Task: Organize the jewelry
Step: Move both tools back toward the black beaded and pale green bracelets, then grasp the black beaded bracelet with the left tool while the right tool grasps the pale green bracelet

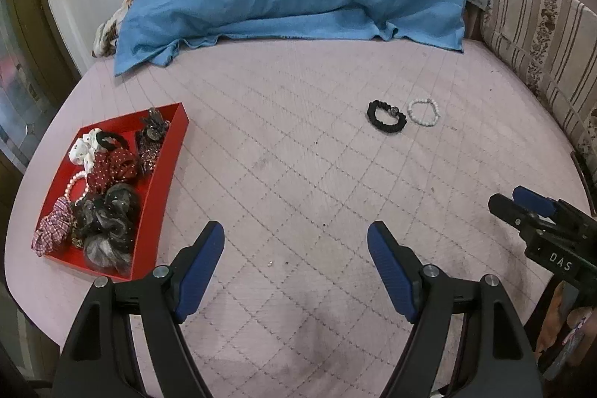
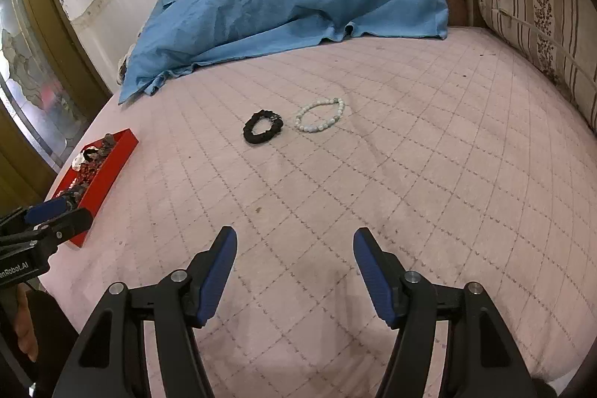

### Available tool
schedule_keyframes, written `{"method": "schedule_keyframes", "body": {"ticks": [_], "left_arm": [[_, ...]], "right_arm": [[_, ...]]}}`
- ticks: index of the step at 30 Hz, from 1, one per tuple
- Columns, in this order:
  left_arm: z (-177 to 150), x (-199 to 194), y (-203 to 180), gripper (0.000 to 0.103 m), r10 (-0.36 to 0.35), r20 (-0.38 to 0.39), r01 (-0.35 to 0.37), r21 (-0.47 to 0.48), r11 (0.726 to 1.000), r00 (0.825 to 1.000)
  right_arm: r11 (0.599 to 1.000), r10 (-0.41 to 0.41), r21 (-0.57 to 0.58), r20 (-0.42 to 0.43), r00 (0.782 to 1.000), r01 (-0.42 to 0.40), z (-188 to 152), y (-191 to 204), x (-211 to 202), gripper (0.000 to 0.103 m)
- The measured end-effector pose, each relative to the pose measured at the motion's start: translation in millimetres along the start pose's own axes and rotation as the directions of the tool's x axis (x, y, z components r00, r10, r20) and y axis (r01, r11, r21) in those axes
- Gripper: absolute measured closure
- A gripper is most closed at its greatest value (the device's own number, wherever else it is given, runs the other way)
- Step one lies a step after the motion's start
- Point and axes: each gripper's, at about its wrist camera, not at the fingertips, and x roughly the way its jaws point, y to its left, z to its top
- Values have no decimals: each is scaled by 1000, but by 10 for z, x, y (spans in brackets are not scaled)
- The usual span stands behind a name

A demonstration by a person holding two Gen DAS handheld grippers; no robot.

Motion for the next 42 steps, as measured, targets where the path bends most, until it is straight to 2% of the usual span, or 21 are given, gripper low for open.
{"method": "schedule_keyframes", "body": {"ticks": [12,31,42], "left_arm": [[52,163,-34,25,9,-35,-9,-4,1000,999],[178,367,-295,25,12,-63,-9,40,999,998],[413,611,-374,25,-2,-73,3,23,1000,997]], "right_arm": [[1000,-12,-4,-24,1000,12,37,-121,154,33],[1000,-19,13,-33,999,19,92,-307,271,33],[1000,-24,11,-28,999,24,323,-401,457,33]]}}
